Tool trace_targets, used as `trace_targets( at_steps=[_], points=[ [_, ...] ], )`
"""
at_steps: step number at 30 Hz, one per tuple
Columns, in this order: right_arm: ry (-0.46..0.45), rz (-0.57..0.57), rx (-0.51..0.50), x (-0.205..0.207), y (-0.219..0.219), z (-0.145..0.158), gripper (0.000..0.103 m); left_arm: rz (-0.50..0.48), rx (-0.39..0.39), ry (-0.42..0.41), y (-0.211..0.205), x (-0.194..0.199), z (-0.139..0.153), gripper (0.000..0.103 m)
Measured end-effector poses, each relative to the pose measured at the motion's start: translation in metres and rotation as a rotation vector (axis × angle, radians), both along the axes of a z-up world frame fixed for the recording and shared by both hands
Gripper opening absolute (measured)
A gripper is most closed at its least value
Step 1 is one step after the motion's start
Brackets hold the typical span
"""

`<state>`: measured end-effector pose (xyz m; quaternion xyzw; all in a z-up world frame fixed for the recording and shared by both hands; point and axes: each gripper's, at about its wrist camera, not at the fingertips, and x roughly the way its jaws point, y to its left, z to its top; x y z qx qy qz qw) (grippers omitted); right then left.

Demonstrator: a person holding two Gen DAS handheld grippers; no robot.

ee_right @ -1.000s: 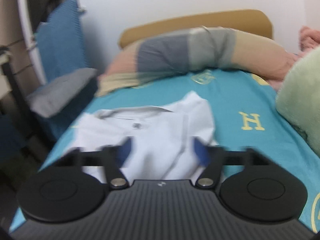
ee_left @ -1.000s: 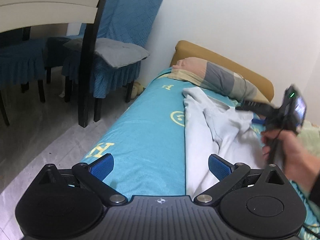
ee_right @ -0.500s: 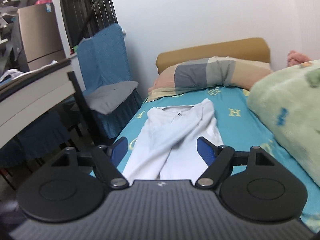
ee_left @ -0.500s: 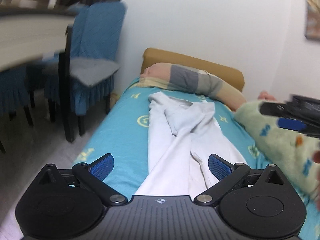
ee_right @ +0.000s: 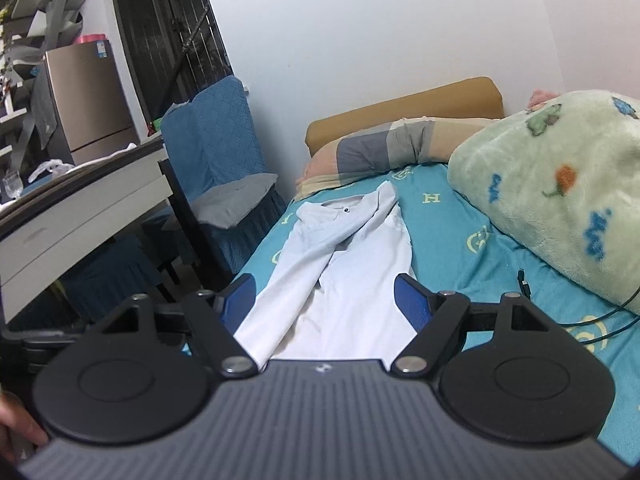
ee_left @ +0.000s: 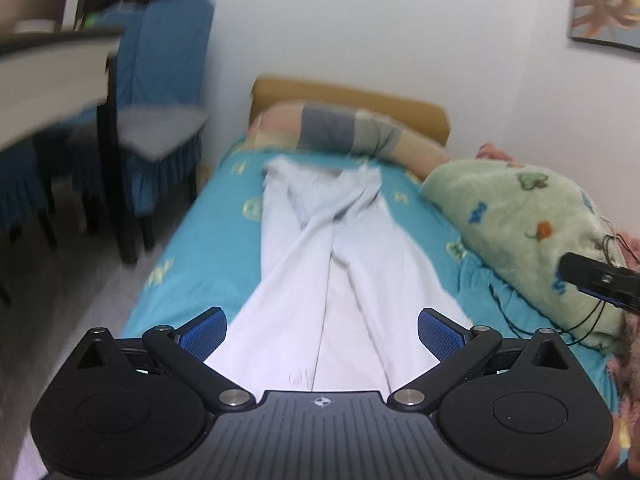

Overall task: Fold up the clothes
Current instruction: 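Open the right gripper, leaving the shirt folded into a long strip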

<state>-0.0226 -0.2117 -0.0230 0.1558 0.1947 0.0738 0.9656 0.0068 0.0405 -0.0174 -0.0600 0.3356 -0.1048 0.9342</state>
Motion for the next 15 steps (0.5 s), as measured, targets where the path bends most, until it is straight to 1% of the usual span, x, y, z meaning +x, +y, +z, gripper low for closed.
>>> trace_targets(
  at_steps=[3, 5, 7, 8, 10, 11, 13, 15],
  points=[
    [0.02, -0.005, 0.015, 0.002, -0.003, -0.004, 0.078, 0.024, -0.064, 0.135, 0.02, 0.021, -0.007, 0.1],
    [0.038, -0.003, 0.034, 0.002, -0.006, -0.008, 0.078, 0.015, -0.102, 0.223, 0.035, 0.035, -0.012, 0.098],
    [0.047, -0.002, 0.052, 0.002, -0.01, -0.011, 0.078, 0.011, -0.106, 0.29, 0.049, 0.046, -0.017, 0.097],
    [0.052, -0.005, 0.057, 0.003, -0.011, -0.012, 0.078, 0.017, -0.092, 0.316, 0.056, 0.051, -0.019, 0.095],
    [0.064, -0.011, 0.069, 0.003, -0.013, -0.014, 0.078, 0.043, -0.038, 0.343, 0.07, 0.06, -0.019, 0.09],
    [0.069, -0.01, 0.08, 0.005, -0.014, -0.015, 0.078, 0.052, -0.018, 0.342, 0.077, 0.064, -0.017, 0.09],
    [0.078, -0.006, 0.103, 0.008, -0.016, -0.017, 0.078, 0.046, -0.01, 0.339, 0.092, 0.072, -0.014, 0.09],
    [0.091, -0.003, 0.116, 0.011, -0.017, -0.019, 0.078, 0.02, -0.018, 0.354, 0.105, 0.079, -0.013, 0.09]
  ],
)
